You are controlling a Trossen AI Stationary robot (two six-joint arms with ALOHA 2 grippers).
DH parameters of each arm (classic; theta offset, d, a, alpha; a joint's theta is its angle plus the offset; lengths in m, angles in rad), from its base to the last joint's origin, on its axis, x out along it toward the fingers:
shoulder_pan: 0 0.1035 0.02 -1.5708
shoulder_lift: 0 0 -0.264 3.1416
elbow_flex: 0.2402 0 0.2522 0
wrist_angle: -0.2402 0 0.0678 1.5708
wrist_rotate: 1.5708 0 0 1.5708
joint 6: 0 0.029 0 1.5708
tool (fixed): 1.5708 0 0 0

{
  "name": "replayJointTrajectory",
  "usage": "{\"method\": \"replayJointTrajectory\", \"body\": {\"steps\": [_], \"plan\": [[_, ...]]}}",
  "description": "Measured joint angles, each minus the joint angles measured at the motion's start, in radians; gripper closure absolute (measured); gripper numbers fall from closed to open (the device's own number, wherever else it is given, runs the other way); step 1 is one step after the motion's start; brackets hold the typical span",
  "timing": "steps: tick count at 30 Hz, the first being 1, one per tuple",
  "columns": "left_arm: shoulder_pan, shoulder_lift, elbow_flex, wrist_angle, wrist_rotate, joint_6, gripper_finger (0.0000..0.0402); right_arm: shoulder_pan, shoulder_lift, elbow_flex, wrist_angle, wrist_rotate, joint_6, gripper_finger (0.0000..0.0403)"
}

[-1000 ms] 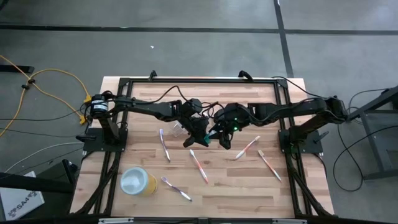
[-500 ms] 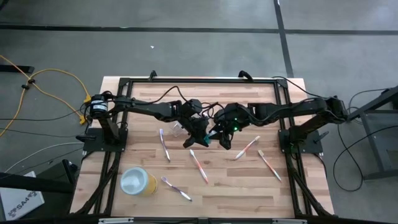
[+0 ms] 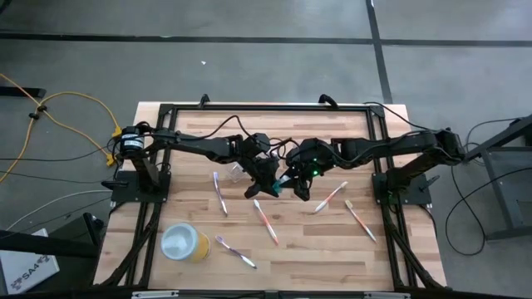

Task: Pick & Place toothbrushing station
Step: Put the blue mouthwash into the transparent organizer

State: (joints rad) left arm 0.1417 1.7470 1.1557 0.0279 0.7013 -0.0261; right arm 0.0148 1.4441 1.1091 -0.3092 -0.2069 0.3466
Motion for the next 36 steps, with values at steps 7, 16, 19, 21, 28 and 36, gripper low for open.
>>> {"method": "replayJointTrajectory", "body": {"steps": [7, 16, 19, 21, 28, 36], "plan": [[0.0, -0.001, 0.0, 0.006, 0.0, 0.0, 0.0328, -0.001, 0.0, 0.0, 0.0, -0.006, 0.013, 0.0268], [0.0, -0.001, 0.002, 0.028, 0.0, 0.0, 0.0328, -0.001, 0.0, 0.0, 0.002, -0.006, 0.021, 0.0268], [0.0, -0.001, 0.002, 0.033, 0.0, -0.005, 0.0328, -0.001, 0.0, 0.0, 0.004, -0.007, 0.021, 0.0268], [0.0, -0.001, 0.002, 0.033, 0.0, -0.005, 0.0328, -0.001, 0.0, 0.0, 0.004, -0.007, 0.022, 0.0268], [0.0, -0.001, 0.006, 0.045, -0.004, -0.005, 0.0328, -0.001, 0.0, 0.0, 0.005, -0.013, 0.023, 0.0273], [0.0, -0.001, 0.008, 0.045, 0.001, -0.012, 0.0328, -0.002, 0.0, -0.001, 0.004, -0.015, 0.018, 0.0319]]}}
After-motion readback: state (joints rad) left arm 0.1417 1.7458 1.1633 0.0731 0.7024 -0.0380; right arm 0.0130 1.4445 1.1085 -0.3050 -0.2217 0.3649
